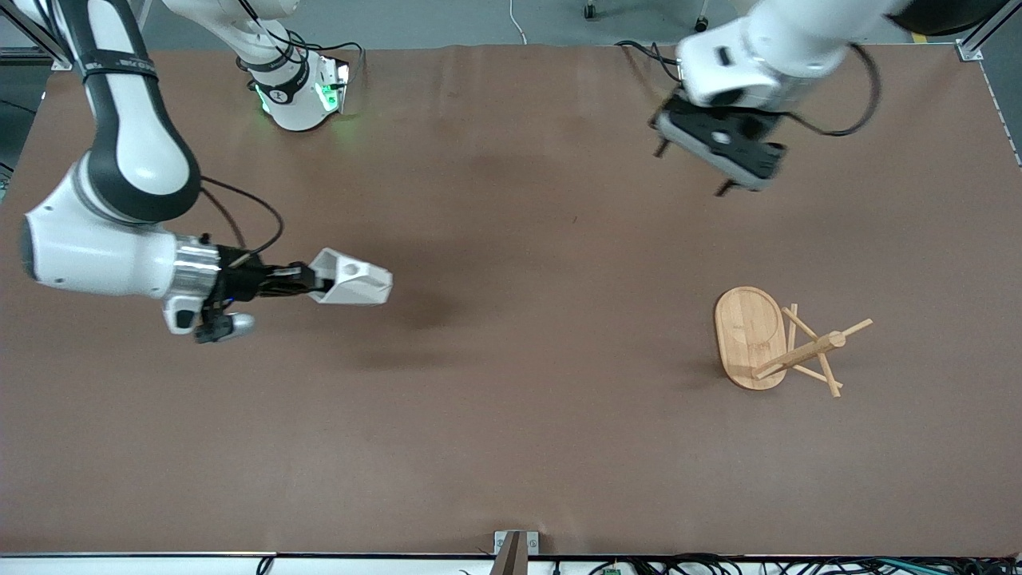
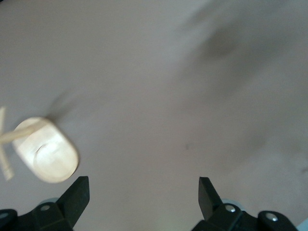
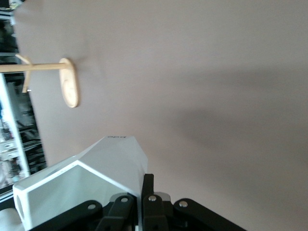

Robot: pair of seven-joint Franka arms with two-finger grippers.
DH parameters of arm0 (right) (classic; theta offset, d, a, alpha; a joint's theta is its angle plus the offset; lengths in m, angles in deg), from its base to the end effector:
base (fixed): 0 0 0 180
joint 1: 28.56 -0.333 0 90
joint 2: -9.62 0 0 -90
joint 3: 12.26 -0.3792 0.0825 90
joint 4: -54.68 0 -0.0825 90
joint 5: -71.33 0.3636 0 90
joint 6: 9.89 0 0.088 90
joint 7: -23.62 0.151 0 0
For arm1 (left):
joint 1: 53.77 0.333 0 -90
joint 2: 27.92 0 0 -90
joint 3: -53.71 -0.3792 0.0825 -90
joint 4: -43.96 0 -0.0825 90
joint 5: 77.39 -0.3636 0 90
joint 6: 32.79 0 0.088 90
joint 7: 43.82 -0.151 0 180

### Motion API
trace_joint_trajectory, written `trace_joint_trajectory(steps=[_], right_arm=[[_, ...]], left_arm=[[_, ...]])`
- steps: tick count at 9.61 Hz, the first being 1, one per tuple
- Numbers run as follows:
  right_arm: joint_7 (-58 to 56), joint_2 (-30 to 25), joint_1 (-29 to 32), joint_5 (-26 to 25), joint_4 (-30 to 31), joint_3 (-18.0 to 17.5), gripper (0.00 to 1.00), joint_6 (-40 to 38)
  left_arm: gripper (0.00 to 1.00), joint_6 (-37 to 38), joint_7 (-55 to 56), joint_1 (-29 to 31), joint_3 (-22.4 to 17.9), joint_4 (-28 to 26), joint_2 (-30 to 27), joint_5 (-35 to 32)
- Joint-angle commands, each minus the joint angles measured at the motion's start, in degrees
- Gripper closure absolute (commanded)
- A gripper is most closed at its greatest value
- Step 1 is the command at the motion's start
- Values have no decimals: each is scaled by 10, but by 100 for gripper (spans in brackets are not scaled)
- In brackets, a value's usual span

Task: Hang cup on rack
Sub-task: 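Lift the cup with the right gripper while the left gripper approaches it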

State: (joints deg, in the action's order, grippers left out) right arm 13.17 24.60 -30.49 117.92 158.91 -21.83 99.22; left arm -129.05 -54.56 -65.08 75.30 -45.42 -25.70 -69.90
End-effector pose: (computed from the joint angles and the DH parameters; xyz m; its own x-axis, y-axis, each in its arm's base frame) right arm 0.5858 0.1953 0.4451 0.9851 0.0897 -0.1465 -0.0398 -0.7106 -0.7025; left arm 0.4644 -0.3169 0.6406 0.7307 -0.6740 0.1083 -0.6826 -0.7197 0.1265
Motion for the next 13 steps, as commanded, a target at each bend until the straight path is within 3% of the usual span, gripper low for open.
trace_joint_trajectory(steps=[1, 3, 5, 10, 13], right_arm=[[-1, -7, -38, 98, 25, 1, 100, 5], [-38, -7, -53, 172, 46, 0, 100, 0], [-114, -7, -52, 268, 81, 1, 100, -31], [-154, -7, -50, 313, 114, 0, 100, -100], [-195, -7, -60, 373, 142, 0, 100, -118]], left_arm=[[0, -67, -106, -14, 29, 1, 46, 16], [0, -84, -128, -18, 77, -4, 59, 12], [0, -99, -194, -19, 99, -4, 76, 11], [0, -160, -210, -47, 100, -3, 108, 9], [0, -200, -201, -71, 99, 2, 131, -7]])
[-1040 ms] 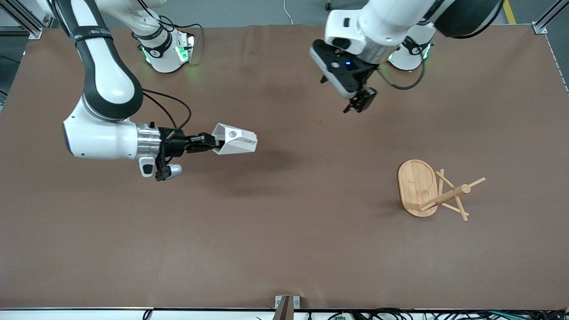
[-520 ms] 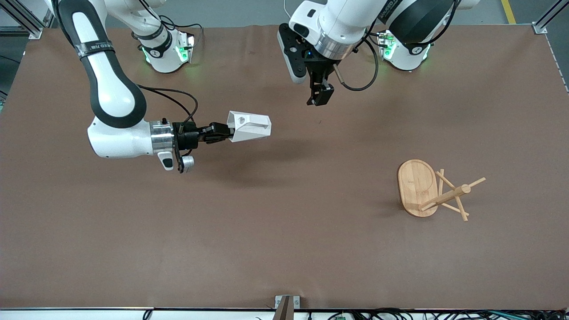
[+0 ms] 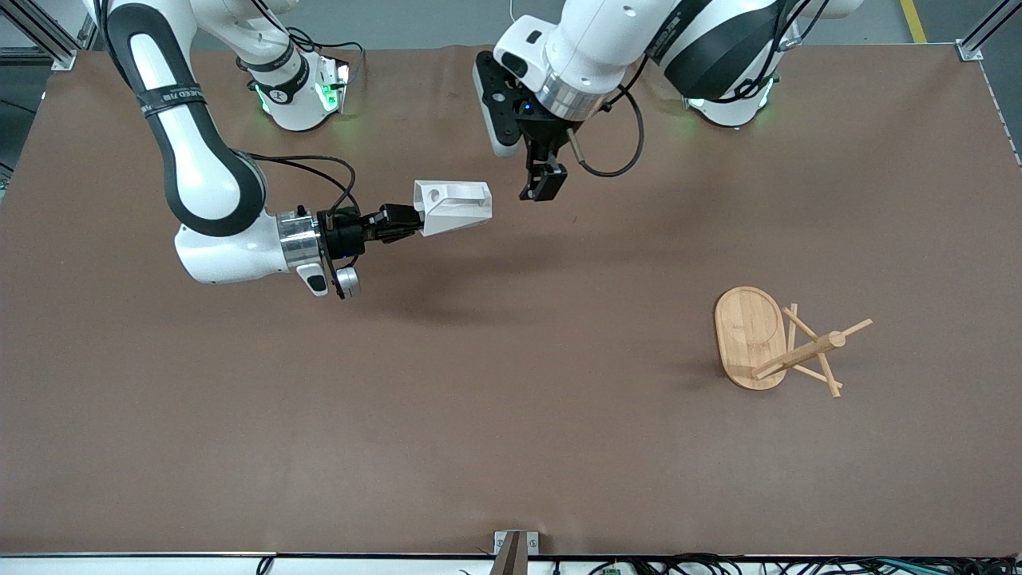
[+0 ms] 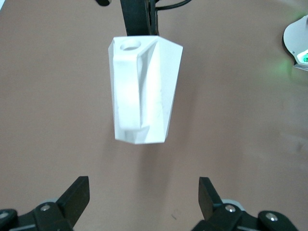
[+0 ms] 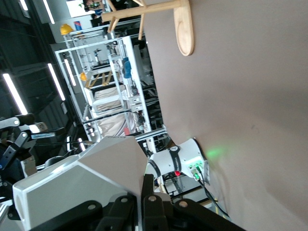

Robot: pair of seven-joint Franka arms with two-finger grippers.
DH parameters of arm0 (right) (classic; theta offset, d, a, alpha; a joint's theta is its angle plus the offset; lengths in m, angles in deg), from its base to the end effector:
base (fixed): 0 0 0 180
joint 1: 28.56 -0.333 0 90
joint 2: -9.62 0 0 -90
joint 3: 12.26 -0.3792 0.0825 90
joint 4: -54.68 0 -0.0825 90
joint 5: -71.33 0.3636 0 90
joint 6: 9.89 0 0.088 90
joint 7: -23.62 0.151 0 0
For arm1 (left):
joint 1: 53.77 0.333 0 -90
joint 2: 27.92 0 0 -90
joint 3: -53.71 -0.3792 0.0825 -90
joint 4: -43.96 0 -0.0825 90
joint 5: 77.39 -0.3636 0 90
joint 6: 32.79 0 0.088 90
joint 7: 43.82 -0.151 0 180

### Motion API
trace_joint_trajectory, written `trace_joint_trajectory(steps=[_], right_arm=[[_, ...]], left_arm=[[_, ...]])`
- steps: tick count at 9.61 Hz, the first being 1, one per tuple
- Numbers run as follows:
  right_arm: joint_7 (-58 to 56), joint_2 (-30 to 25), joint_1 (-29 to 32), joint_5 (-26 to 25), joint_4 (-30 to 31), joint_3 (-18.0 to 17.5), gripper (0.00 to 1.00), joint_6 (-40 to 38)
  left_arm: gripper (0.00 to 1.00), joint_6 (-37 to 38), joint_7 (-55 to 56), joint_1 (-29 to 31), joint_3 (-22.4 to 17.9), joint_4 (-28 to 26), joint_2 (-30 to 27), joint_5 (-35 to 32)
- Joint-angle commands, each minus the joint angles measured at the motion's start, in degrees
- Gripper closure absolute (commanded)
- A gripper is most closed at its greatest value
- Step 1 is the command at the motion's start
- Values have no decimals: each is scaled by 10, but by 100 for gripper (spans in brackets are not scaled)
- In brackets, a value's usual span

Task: Hang cup on rack
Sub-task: 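Lift the cup with the right gripper while the left gripper approaches it, then grasp the cup's top with the left gripper beside the right gripper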

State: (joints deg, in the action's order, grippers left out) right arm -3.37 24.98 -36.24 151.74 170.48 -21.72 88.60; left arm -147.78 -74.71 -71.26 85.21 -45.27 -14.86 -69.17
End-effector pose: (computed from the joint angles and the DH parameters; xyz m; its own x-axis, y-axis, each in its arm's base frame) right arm 0.5127 0.2916 0.4183 0.9445 0.2390 -0.2254 -0.1699 -0.2320 -0.9578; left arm 0.4438 -0.4757 0.5813 0.2473 -0.9087 0.3363 -0.9689 -0.2275 0.0977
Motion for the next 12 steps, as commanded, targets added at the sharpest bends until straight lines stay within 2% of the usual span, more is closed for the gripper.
trace_joint_trajectory(steps=[1, 6, 9, 12], right_arm=[[-31, -11, 1, 36, 29, 0, 100, -25], [-32, -11, -2, 37, 30, -1, 100, -26], [-32, -12, -2, 37, 29, 0, 100, -26], [-32, -15, -2, 37, 30, 0, 100, -26]], left_arm=[[0, -25, 15, -13, 1, 0, 34, -13], [0, -44, 32, -44, 0, 0, 56, -22], [0, -44, 32, -46, 0, 23, 81, -35], [0, -44, 31, -47, 0, 24, 86, -35]])
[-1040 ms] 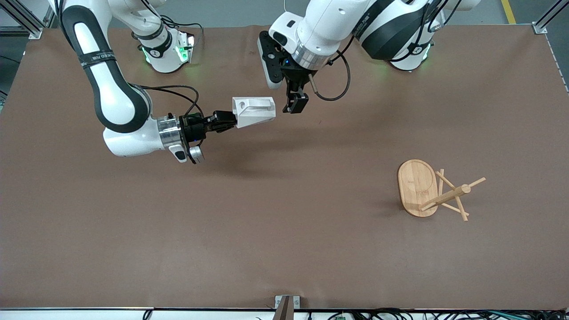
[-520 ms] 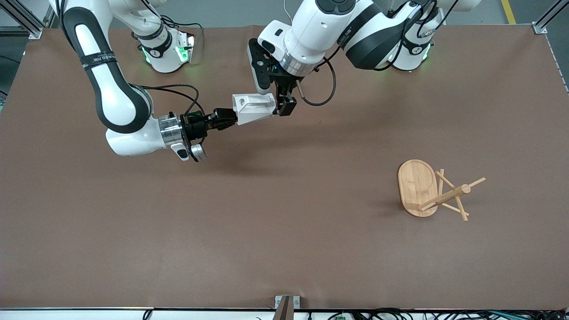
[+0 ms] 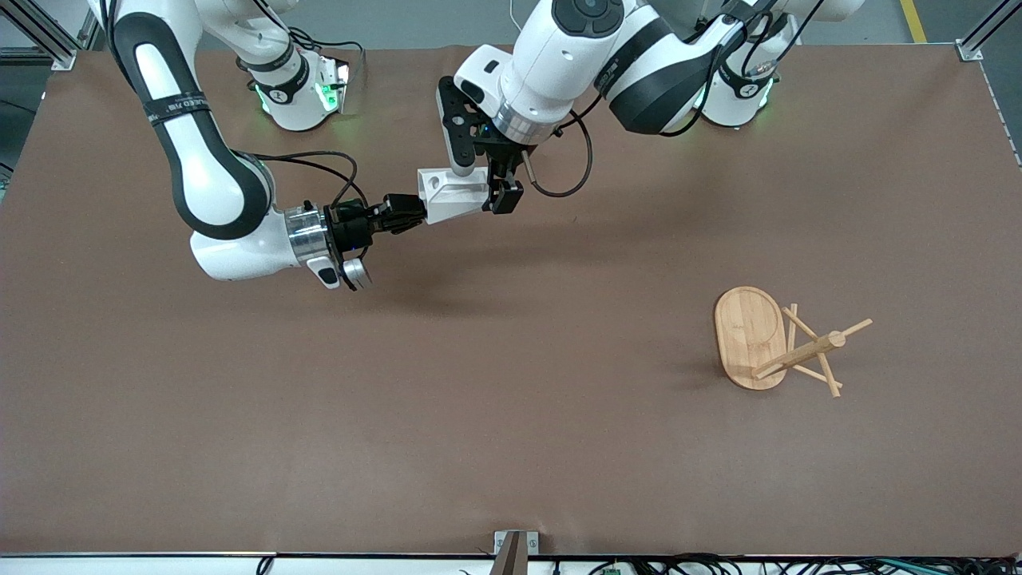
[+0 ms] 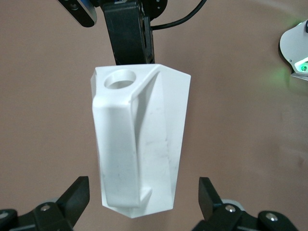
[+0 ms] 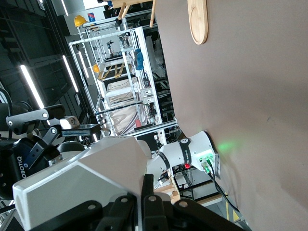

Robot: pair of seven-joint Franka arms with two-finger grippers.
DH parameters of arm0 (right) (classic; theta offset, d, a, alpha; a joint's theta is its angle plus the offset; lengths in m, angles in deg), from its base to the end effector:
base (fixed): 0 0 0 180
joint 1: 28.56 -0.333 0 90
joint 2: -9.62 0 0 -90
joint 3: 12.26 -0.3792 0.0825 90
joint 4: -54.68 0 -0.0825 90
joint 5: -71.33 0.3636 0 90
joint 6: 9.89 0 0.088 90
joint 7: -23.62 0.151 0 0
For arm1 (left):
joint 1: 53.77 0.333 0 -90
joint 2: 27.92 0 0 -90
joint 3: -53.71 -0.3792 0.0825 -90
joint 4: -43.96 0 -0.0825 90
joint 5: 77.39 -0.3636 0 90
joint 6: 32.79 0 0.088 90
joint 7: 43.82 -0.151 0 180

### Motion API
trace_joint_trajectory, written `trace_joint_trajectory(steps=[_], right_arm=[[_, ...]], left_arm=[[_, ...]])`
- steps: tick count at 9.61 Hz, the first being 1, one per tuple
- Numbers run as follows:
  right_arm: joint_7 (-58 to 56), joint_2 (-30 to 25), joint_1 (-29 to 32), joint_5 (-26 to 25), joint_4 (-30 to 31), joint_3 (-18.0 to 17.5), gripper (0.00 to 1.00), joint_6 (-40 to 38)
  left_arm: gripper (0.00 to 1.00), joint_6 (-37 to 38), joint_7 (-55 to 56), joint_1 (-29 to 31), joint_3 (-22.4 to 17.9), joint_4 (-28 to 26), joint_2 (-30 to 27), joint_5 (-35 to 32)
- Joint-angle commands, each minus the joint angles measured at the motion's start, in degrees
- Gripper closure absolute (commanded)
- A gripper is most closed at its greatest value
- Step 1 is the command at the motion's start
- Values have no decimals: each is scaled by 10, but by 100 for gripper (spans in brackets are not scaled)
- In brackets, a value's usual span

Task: Hang cup on rack
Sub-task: 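Grasp the cup's top with the left gripper beside the right gripper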

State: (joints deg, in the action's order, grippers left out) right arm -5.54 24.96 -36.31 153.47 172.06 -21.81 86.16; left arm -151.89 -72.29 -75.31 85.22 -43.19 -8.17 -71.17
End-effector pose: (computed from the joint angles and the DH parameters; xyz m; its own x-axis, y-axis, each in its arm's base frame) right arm 0.5013 0.2952 0.4145 0.9367 0.2703 -0.2227 -0.1757 -0.1874 -0.9664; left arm 0.4484 -0.5208 0.5382 0.2444 -0.9061 0.3453 -0.9686 -0.2117 0.1301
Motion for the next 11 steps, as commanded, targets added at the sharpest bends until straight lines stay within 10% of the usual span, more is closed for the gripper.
trace_joint_trajectory(steps=[1, 11], right_arm=[[-11, -15, -2, 20, 14, 1, 100, -2], [-10, -20, -2, 20, 14, 0, 100, -2]], left_arm=[[0, -3, 10, -11, 0, 3, 20, -14], [8, -17, 47, -35, -2, 15, 52, -53]])
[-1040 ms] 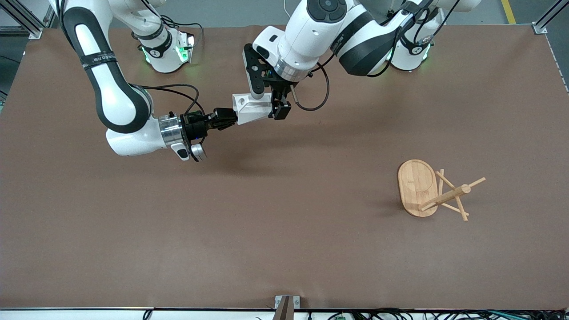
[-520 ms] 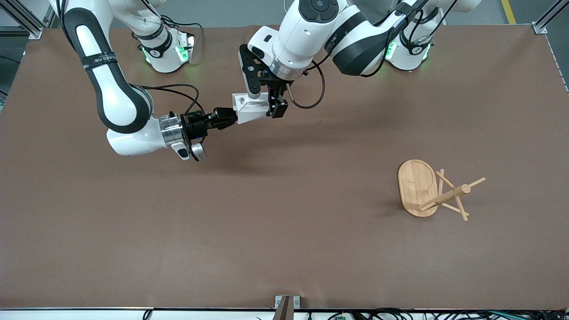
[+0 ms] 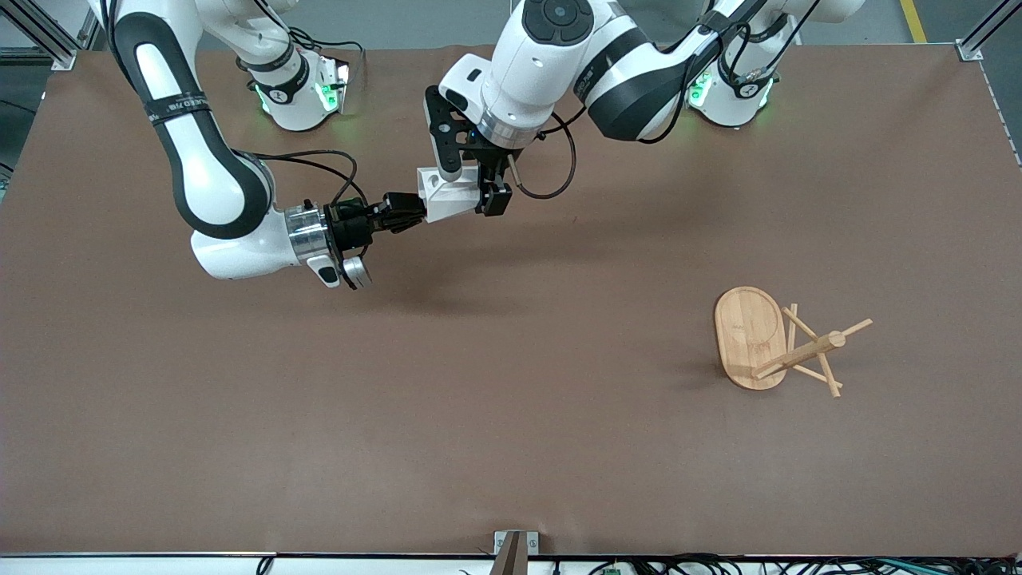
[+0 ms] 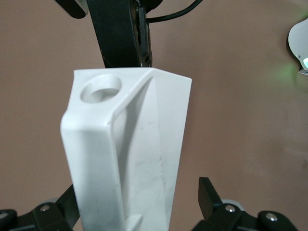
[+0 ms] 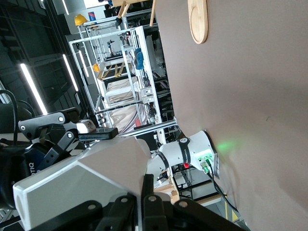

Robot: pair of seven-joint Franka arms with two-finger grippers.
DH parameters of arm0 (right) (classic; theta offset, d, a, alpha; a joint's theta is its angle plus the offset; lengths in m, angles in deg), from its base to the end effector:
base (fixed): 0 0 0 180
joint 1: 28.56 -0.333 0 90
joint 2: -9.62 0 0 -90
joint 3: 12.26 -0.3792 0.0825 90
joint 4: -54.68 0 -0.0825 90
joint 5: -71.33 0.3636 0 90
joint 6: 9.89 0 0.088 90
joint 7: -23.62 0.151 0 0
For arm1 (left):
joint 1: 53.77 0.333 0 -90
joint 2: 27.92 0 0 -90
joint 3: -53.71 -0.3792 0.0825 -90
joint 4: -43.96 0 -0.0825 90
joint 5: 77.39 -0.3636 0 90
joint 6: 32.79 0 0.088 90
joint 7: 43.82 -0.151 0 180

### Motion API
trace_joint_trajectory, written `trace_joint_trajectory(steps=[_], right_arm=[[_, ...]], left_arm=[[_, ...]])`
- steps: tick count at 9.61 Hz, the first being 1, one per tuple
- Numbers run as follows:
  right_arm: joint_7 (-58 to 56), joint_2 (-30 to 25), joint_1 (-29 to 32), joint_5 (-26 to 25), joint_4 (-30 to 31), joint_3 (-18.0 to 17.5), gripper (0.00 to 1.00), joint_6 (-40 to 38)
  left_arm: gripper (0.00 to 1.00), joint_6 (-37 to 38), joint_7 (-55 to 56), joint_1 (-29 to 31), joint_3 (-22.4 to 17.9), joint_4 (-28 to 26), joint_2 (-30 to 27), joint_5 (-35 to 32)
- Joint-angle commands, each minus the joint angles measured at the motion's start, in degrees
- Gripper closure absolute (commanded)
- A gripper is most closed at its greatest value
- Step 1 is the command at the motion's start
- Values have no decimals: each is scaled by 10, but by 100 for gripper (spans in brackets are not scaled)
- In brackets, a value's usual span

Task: Hang cup on rack
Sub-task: 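Grasp the cup's top with the left gripper beside the right gripper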

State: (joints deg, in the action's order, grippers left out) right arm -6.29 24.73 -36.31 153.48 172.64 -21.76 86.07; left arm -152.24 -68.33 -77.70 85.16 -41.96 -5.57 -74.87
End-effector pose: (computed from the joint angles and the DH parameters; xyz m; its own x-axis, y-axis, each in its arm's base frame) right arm 0.4983 0.2943 0.4129 0.9374 0.2730 -0.2162 -0.1693 -0.1855 -0.9680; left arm 0.4432 -0.5406 0.5198 0.2560 -0.9143 0.3140 -0.9659 -0.2291 0.1204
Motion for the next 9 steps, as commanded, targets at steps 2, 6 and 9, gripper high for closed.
trace_joint_trajectory(steps=[2, 6, 9], right_arm=[[-2, -18, -3, 20, 9, -1, 100, -1], [9, -18, -4, 20, 8, -1, 71, -2], [11, -32, 0, 19, 8, 1, 0, -4]], left_arm=[[61, -15, 9, -13, -2, 2, 26, -24], [87, -14, 1, -6, -2, 2, 24, -26], [87, -14, -1, -1, -4, 2, 19, -27]])
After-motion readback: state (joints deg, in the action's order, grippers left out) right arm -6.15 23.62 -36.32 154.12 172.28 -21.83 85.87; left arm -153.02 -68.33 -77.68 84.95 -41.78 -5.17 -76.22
